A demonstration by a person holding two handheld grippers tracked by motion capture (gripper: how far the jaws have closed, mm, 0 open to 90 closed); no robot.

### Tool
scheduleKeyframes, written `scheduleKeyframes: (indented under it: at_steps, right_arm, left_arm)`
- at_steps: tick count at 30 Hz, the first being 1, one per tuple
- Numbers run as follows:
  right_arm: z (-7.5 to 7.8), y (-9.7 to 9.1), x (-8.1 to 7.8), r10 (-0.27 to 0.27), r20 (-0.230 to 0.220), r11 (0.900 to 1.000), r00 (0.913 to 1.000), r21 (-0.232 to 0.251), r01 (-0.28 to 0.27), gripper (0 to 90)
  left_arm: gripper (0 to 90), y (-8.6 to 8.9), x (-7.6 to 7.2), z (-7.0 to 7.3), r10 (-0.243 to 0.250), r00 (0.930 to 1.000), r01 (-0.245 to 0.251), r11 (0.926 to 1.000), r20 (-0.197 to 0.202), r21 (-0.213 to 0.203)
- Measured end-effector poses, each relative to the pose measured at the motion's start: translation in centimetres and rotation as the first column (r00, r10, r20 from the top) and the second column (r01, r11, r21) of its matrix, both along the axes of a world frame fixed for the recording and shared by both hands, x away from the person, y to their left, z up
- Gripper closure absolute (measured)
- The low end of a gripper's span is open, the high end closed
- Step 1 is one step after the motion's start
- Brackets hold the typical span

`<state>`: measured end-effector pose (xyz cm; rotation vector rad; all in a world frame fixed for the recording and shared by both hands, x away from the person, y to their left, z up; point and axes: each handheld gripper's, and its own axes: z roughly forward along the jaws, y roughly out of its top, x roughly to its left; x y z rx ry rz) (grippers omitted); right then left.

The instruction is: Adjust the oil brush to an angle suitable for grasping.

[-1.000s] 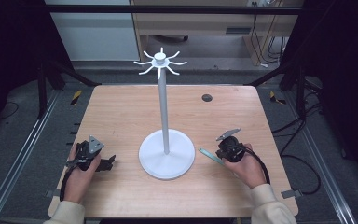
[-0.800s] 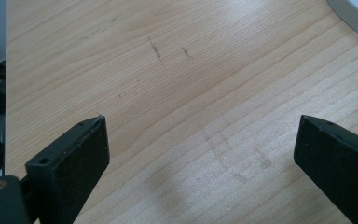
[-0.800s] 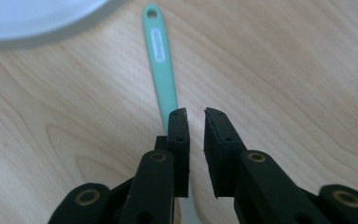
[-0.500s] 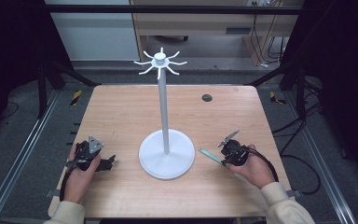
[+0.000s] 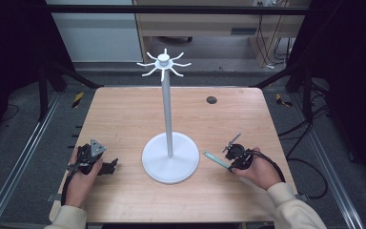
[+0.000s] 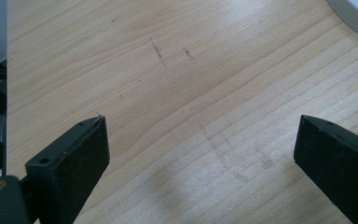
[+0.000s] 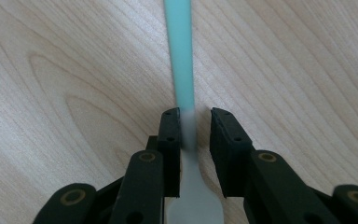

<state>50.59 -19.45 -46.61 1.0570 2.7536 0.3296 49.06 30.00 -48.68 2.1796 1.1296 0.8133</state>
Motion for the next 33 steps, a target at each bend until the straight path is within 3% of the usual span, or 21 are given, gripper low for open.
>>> scheduleKeyframes:
  at_steps: [14, 17, 19, 26, 29, 33]
  right_arm:
    - [0.0, 0.3, 0.4, 0.034, -0.042, 0.9994, 0.9986, -0.011, -0.034, 82.5]
    - [0.3, 0.1, 0.2, -0.001, -0.041, 1.0000, 0.9992, 0.006, 0.001, 82.7]
    - [0.7, -0.3, 0.2, 0.010, -0.021, 0.9995, 0.9997, 0.030, -0.009, 82.8]
    - [2.4, -1.3, 0.0, -0.037, 0.047, 0.9947, 0.9982, 0.098, 0.032, 82.9]
    - [3.4, -1.5, 0.0, -0.079, 0.096, 0.9859, 0.9923, 0.155, 0.063, 82.9]
    - [3.9, -1.5, 0.2, -0.134, 0.161, 0.9718, 0.9777, 0.214, 0.098, 82.9]
  left_arm:
    - [2.8, 0.0, 0.0, 0.0, 0.000, 1.0000, 0.000, 1.0000, 0.003, -0.001]
    - [2.8, 0.0, 0.0, 0.0, -0.001, 1.0000, 0.001, 1.0000, 0.001, -0.001]
    - [2.8, 0.0, 0.0, 0.0, 0.001, 1.0000, -0.001, 1.0000, 0.001, -0.001]
    - [2.8, 0.0, 0.0, 0.0, 0.002, 1.0000, -0.002, 1.0000, -0.001, 0.001]
    - [2.8, 0.1, 0.0, 0.0, 0.003, 1.0000, -0.003, 1.0000, -0.002, 0.001]
    - [2.8, 0.1, 0.0, 0.0, 0.006, 1.0000, -0.006, 1.0000, 0.000, -0.001]
